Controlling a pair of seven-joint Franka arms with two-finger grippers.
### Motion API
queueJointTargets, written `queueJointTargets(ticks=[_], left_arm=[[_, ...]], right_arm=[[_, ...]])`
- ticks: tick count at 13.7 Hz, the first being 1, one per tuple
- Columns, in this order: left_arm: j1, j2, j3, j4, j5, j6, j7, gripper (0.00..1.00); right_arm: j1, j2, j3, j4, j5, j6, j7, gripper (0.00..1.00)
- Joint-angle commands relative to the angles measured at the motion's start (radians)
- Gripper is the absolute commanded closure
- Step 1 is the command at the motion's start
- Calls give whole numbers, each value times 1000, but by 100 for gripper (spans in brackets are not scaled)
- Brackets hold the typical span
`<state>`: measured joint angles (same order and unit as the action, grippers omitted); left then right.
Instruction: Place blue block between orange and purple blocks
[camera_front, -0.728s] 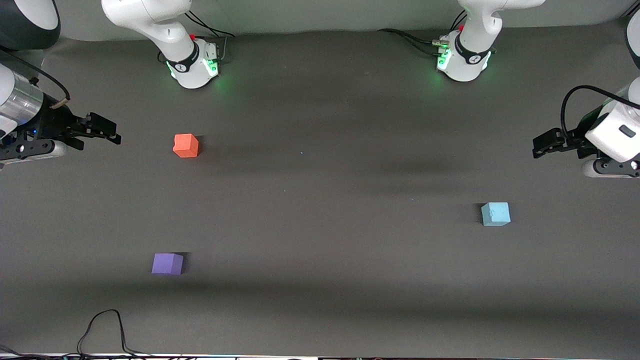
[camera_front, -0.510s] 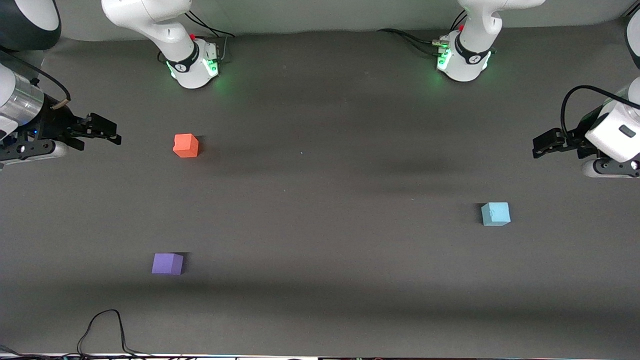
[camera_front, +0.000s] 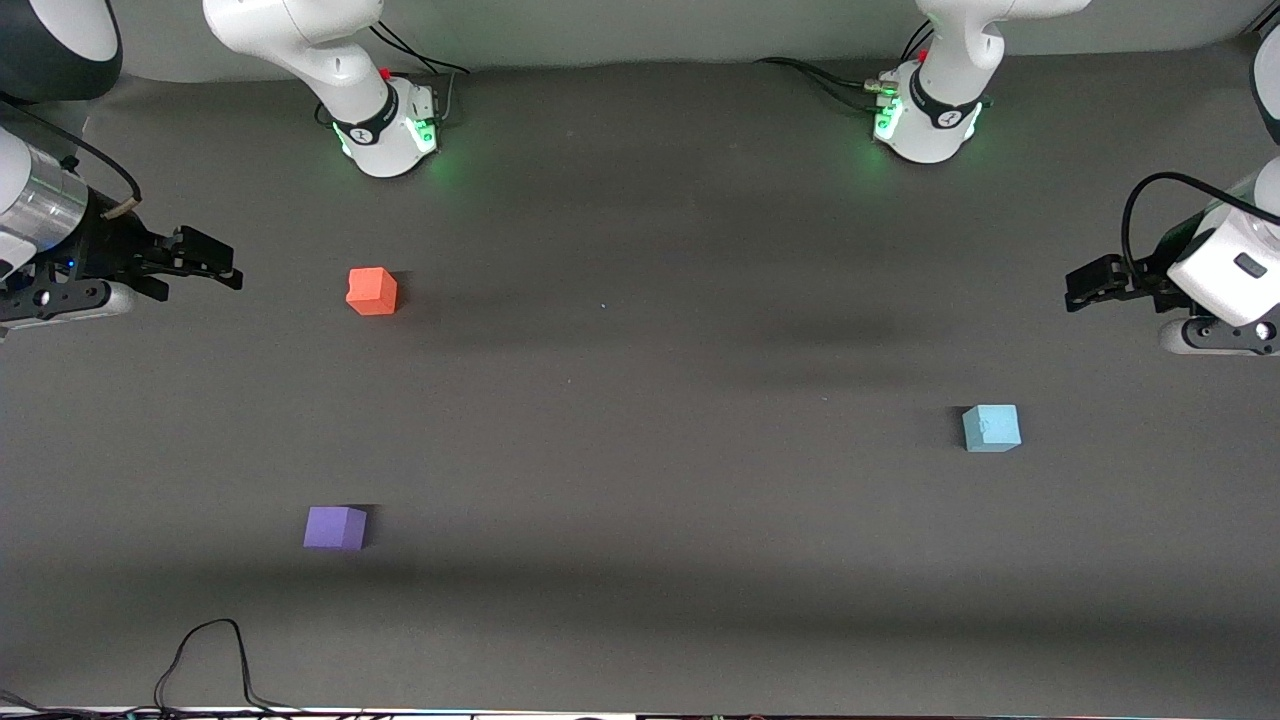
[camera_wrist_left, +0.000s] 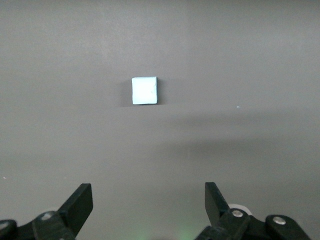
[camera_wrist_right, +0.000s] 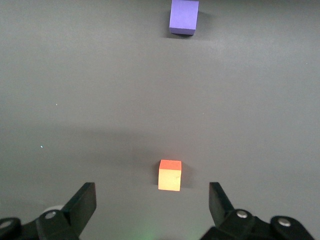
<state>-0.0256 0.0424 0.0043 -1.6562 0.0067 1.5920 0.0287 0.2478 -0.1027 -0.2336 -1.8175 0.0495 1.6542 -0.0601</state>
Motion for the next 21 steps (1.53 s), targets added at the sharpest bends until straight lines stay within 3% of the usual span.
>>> queueJointTargets(ticks=[1,5,7,9,15,20,21], left_arm=[[38,-7,6,-48,12,38,69,0],[38,0,6,-235,13,257,69,0],[36,36,5,-382,12,470,69,0],[39,95,6,-468,12,653,73,0],[35,384,5,-447,12,994,76,0],[35,464,5,-398,12,996,77,0],[35,464,5,-398,10,990,76,21]], right_arm=[[4,-9,-6,-6,-7,4,-20,0],[4,-5,-6,-6,-7,4,-20,0],[5,0,-6,-2,-7,6,-20,0],[5,0,-4,-2,-7,9,-20,0],[2,-2,-7,18,-7,4,-20,0],[2,-3,-7,35,-8,-28,-21,0],[2,-6,-7,35,-8,-30,-21,0]])
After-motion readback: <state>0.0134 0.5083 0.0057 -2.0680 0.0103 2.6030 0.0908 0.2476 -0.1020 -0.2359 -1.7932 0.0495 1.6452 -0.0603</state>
